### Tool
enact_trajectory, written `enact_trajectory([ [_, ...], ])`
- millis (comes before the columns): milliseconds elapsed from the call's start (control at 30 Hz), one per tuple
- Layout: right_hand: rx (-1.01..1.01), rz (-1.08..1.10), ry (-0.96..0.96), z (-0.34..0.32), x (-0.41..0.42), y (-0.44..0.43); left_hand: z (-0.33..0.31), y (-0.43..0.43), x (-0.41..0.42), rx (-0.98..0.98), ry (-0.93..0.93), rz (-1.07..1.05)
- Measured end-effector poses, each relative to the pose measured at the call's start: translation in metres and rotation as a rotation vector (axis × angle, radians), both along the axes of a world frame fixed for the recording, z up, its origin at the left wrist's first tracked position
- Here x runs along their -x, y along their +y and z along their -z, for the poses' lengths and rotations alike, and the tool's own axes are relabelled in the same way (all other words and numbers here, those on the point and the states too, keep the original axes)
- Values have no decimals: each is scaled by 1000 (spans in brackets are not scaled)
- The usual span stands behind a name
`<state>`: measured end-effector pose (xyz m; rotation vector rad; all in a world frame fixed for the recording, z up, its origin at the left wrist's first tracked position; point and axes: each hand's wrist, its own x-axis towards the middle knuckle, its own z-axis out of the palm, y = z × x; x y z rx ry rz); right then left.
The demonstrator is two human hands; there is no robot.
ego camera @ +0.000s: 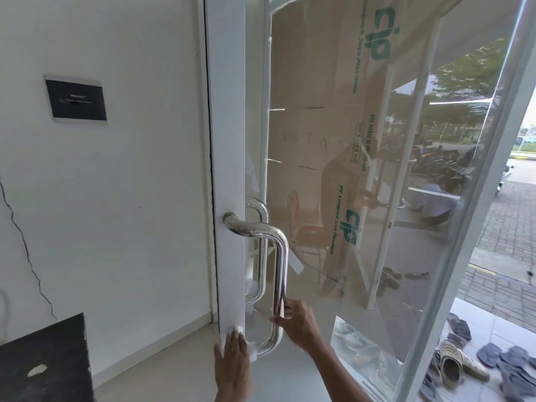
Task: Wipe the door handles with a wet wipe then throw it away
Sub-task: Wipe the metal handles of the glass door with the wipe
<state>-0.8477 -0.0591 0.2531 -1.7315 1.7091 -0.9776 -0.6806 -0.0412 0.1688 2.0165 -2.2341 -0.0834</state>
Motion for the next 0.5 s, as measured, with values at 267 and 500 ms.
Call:
enact_trajectory([
  [267, -82, 107, 4, 14, 14, 11, 2, 15, 62, -30, 556, 46],
  [500, -156, 207, 1, 23, 25, 23, -68, 34, 85, 8, 1113, -112],
])
